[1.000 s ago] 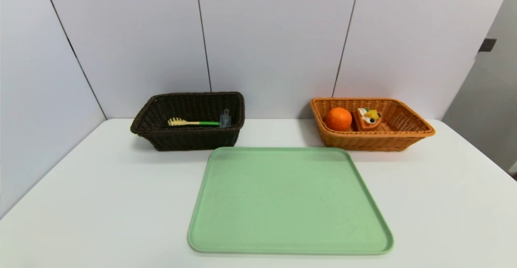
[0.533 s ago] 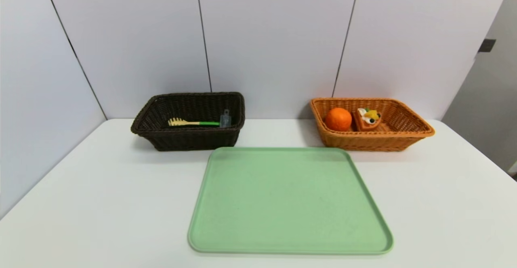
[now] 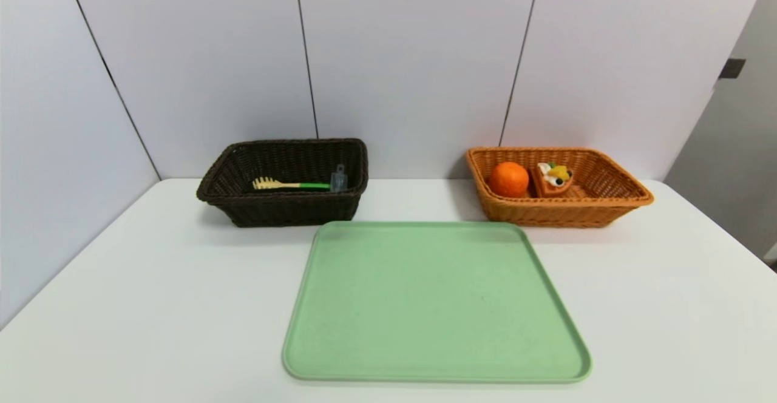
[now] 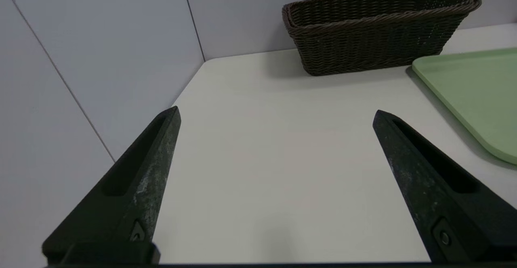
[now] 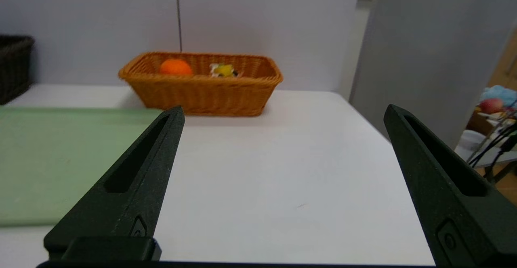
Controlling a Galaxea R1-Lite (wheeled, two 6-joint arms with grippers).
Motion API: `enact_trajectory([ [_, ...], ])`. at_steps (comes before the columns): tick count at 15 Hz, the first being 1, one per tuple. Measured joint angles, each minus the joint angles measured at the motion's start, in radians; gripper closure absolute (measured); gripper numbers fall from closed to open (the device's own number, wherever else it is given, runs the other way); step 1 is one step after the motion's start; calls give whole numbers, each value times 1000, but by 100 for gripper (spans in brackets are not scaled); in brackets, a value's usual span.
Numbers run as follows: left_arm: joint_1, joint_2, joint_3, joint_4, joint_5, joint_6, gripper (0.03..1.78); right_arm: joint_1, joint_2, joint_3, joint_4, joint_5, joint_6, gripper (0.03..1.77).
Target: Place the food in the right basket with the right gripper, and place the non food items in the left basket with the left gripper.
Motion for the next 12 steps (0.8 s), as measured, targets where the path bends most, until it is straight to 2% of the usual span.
enact_trajectory([
  [2,0,0,21,51,-37,-54,12,0,0,11,113,84,17,10],
  [3,0,0,24,85,-50,-72,12,0,0,14,168,100,22,10],
  [4,0,0,25,98,-65,-78,12,0,0,14,212,105,22,10],
  [6,0,0,27,160,-86,-80,12,0,0,14,220,105,29,10],
  [9,0,0,27,164,-85,-112,12,0,0,15,219,99,98,10],
  [12,0,0,27,164,-85,-116,12,0,0,15,218,97,110,10],
])
